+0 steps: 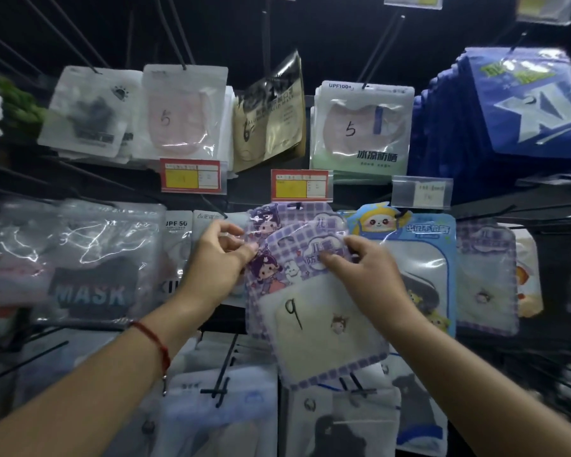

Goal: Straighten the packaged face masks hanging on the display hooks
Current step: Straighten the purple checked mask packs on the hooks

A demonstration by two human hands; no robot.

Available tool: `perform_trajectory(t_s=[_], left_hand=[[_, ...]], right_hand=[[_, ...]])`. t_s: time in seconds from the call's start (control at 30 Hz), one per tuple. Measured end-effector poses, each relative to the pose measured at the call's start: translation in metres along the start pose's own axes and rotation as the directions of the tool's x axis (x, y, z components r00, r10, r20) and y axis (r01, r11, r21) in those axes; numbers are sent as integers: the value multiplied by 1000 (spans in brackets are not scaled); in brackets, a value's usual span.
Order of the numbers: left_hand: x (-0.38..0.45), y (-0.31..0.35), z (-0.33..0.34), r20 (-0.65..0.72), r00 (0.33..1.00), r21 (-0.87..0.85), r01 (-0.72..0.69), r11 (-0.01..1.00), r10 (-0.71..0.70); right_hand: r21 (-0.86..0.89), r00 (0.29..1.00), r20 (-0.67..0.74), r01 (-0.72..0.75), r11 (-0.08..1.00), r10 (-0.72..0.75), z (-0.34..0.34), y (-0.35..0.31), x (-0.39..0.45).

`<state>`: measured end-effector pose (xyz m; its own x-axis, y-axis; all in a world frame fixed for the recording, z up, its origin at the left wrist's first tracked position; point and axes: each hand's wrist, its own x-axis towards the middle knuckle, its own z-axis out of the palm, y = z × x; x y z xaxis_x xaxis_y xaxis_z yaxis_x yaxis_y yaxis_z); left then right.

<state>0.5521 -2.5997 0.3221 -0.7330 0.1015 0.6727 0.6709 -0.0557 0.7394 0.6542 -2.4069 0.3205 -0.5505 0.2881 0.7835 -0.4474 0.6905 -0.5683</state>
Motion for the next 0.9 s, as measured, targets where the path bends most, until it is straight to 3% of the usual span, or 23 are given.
perform_trajectory(t_s=[0.1, 0.2, 0.4, 0.47, 0.53, 0.63, 0.77, 0.9], left_hand=[[-13, 22, -11, 133, 991, -191, 39, 981, -14], [-22, 45, -17, 255, 966, -266, 41, 963, 29], [-24, 80, -14, 395, 913, -188, -32, 982, 105], [-30, 86, -9, 489, 869, -90, -30, 995, 71], [-36, 88, 3, 556, 830, -2, -42, 999, 36], [-46, 86, 28, 570, 820, 74, -115, 991, 53], [-52, 79, 62, 514, 848, 149, -236, 960, 129], [-59, 84, 96, 529, 815, 159, -370, 915, 237]], right_hand=[[177, 998, 46, 27, 984, -36, -15, -20, -12], [317, 998, 64, -6, 949, -15, -35, -44, -17], [248, 984, 180, -37, 968, -8, -83, -66, -18], [123, 980, 199, -32, 992, 7, -92, -62, -23], [-131, 985, 170, 22, 991, 0, -97, -56, -32], [-530, 981, 141, 187, 827, -132, -105, -53, -51], [-685, 967, 182, 255, 682, -179, -130, -47, -71], [-752, 903, 203, 392, 529, -380, -164, -32, -78]])
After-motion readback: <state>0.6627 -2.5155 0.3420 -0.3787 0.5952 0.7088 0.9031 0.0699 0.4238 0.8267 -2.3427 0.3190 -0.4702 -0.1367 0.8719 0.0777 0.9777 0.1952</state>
